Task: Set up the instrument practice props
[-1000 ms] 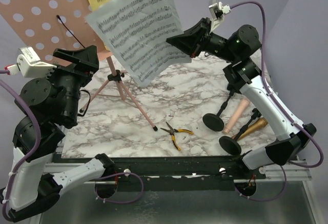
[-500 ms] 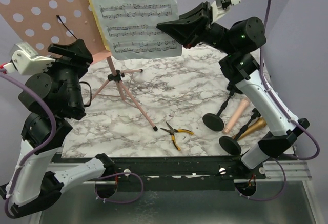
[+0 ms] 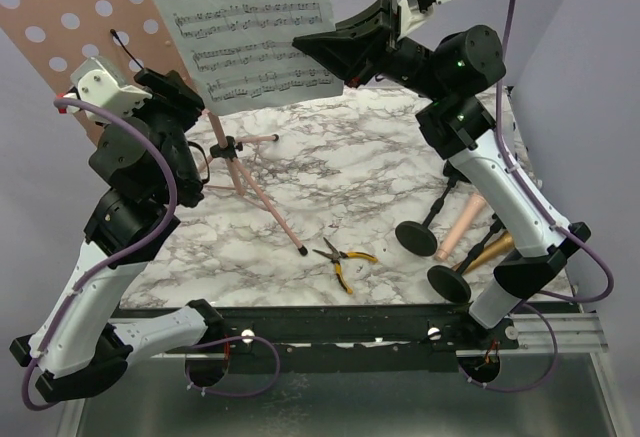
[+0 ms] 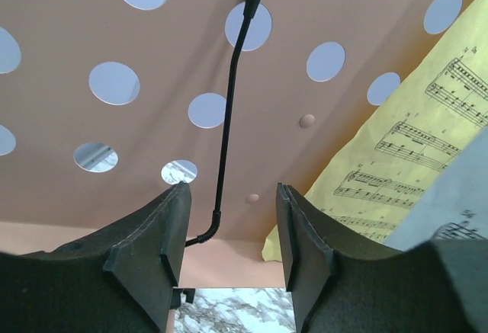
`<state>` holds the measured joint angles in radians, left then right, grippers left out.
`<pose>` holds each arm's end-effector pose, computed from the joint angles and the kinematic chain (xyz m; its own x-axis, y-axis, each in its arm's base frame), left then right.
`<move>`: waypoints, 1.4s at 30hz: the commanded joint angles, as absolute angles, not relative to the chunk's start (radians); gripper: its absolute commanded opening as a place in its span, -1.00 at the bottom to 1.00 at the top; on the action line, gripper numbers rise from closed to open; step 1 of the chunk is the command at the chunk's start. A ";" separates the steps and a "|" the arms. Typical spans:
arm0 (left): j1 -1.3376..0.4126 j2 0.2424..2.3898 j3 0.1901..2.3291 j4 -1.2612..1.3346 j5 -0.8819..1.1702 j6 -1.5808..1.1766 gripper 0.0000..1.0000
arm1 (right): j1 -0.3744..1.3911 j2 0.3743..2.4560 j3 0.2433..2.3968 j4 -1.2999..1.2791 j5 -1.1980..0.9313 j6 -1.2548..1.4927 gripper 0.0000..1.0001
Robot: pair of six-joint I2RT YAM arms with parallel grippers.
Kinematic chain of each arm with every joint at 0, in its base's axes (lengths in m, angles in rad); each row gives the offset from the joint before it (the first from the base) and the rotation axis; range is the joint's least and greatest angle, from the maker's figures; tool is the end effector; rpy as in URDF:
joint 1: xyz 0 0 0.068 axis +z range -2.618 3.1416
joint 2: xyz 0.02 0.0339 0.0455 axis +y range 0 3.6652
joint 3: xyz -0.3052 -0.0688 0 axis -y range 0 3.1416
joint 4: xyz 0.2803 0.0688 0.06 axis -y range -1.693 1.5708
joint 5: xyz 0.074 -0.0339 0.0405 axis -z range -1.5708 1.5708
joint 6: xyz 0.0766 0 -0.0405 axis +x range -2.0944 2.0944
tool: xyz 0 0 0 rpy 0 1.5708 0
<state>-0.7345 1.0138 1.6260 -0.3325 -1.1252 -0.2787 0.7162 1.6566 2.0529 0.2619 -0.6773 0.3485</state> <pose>0.1624 -0.0535 0.6123 0.2946 -0.4258 -0.8555 -0.2848 0.8155 -0.5039 0.2607 0.2905 0.6629 0.1313 0.4670 -0.8744 -0.9899 0.1094 -0.0901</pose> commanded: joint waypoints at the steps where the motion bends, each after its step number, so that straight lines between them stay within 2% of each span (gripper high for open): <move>1: -0.733 1.018 1.620 -0.275 -1.185 -0.219 0.00 | 0.726 1.677 2.091 0.246 -0.622 0.333 -0.99; 9: -0.735 1.017 1.595 -0.234 -1.217 -0.185 -0.02 | 0.732 1.694 2.125 0.235 -0.588 0.328 -0.99; 14: -0.734 1.027 1.575 -0.214 -1.241 -0.161 0.23 | 0.734 1.696 2.126 0.243 -0.585 0.327 -0.99; 19: -0.731 1.028 1.529 -0.149 -1.249 -0.112 0.22 | 0.737 1.711 2.136 0.238 -0.576 0.322 -0.99; 26: -0.725 1.031 1.508 -0.099 -1.233 -0.078 0.02 | 0.739 1.729 2.160 0.232 -0.562 0.316 -0.99; 36: -0.725 1.009 1.506 -0.075 -1.214 -0.057 -0.57 | 0.750 1.781 2.217 0.231 -0.523 0.323 -0.99; 42: -0.725 0.979 1.509 -0.055 -1.195 -0.031 -0.74 | 0.753 1.825 2.266 0.199 -0.506 0.295 -0.99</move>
<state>-0.7261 1.0130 1.5093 -0.0895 -1.2179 -0.0673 0.7444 1.7973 2.2272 0.2230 -0.5411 0.3214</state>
